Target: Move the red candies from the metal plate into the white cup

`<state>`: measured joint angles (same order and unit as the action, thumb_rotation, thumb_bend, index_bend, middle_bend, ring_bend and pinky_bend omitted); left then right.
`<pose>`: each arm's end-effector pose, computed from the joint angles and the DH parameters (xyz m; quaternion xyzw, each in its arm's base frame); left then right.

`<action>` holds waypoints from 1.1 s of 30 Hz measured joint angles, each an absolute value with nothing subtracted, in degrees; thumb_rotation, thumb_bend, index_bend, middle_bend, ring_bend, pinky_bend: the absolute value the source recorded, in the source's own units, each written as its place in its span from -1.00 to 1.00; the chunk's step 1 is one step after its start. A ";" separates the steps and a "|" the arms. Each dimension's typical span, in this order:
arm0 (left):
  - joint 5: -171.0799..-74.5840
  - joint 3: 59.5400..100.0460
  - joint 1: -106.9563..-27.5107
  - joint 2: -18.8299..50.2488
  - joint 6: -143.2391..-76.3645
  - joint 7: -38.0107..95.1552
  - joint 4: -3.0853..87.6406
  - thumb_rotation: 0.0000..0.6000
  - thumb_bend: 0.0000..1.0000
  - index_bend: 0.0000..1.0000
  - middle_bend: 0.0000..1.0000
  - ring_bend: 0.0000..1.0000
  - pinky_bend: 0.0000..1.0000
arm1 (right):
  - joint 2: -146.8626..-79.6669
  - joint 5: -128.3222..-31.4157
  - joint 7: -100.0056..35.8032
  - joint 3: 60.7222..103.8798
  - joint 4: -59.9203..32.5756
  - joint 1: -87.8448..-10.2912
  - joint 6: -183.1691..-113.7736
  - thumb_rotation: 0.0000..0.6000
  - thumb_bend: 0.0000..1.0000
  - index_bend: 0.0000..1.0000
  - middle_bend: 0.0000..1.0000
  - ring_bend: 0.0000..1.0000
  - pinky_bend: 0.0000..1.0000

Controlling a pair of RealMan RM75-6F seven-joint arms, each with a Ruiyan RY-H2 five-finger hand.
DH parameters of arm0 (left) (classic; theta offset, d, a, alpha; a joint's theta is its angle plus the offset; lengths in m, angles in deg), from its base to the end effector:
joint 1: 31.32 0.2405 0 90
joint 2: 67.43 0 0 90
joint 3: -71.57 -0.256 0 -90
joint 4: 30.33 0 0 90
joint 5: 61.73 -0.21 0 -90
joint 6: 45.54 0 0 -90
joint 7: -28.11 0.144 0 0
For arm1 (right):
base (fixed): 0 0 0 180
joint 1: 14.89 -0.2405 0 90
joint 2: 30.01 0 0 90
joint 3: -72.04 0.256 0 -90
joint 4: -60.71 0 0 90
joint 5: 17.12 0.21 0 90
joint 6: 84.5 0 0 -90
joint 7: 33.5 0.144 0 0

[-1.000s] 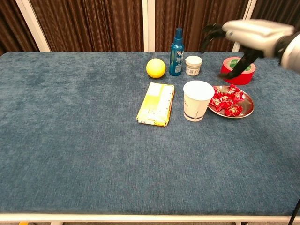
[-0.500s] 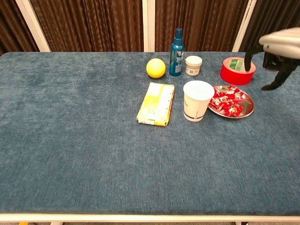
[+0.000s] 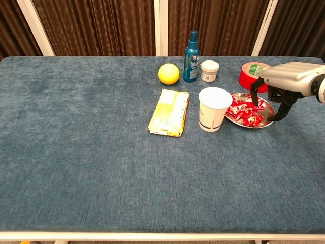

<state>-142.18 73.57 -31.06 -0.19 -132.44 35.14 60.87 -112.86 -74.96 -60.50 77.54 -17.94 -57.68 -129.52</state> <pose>-0.3370 0.1478 0.1504 -0.5614 -0.4045 -0.3194 0.6474 -0.2183 -0.3576 0.0034 0.7919 -0.3441 0.2138 0.4569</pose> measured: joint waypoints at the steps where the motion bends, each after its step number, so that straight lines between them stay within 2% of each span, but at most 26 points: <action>1: -142.17 73.56 -31.04 -0.14 -132.42 35.07 60.79 1.00 -1.00 -0.55 -0.66 -0.82 -0.67 | -113.08 -74.54 -60.72 77.52 -17.69 -57.89 -129.29 1.00 -0.74 -0.07 0.96 0.91 1.00; 16: -141.82 73.55 -30.93 0.39 -131.77 34.22 59.59 1.00 -1.00 -0.55 -0.66 -0.82 -0.67 | -117.03 -68.47 -63.81 76.79 -13.11 -61.20 -126.16 1.00 -0.68 -0.06 0.96 0.90 1.00; 22: -141.71 73.60 -30.84 0.59 -131.74 33.92 59.17 1.00 -1.00 -0.55 -0.66 -0.82 -0.67 | -118.03 -66.89 -64.32 76.51 -11.89 -62.26 -125.38 1.00 -0.60 0.05 0.95 0.90 1.00; 27: -141.73 73.64 -30.76 0.73 -131.81 33.68 58.88 1.00 -1.00 -0.55 -0.66 -0.82 -0.67 | -118.30 -66.14 -64.27 76.20 -11.40 -62.57 -125.35 1.00 -0.42 0.22 0.95 0.90 1.00; 33: -141.87 73.65 -30.66 0.82 -131.95 33.52 58.73 1.00 -1.00 -0.55 -0.66 -0.82 -0.67 | -117.03 -66.38 -63.07 76.68 -12.63 -62.21 -127.05 1.00 -0.35 0.26 0.95 0.90 1.00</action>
